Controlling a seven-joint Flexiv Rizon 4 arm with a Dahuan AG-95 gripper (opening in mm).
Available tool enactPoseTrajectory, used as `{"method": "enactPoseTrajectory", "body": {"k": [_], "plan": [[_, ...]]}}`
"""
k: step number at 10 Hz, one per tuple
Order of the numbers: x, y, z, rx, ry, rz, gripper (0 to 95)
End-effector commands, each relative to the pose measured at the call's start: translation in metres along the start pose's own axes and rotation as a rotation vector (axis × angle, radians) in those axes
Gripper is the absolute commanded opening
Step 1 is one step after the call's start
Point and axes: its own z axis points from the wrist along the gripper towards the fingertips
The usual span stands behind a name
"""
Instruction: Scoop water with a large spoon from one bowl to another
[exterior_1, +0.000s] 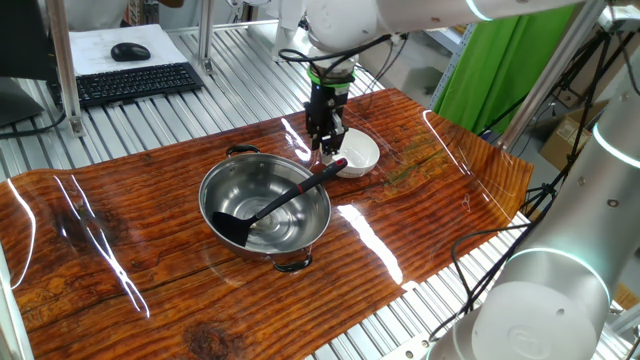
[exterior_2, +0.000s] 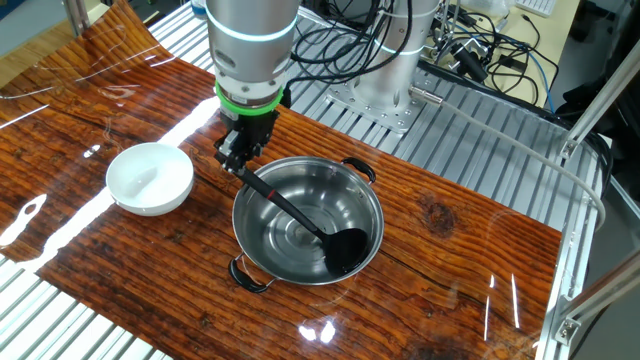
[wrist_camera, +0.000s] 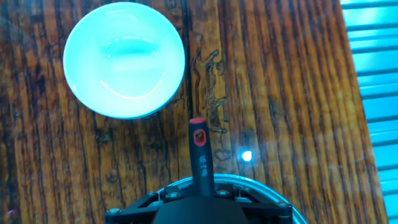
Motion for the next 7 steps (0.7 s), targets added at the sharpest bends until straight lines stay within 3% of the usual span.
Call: {"method": "enactPoseTrajectory", "body": {"k": [1,3,4,7], "plan": [[-0.0011,-0.0015,-0.0004,-0.009,0.013,-0.034,38.0],[-0.0011,-0.0015,-0.0004,-0.008,0.073,-0.046,38.0],[-0.0011,-0.0015,-0.0004,-0.007,0.078,-0.050,38.0],[-0.0011,-0.0015,-0.0004,0.032,0.040,-0.050,38.0]]}}
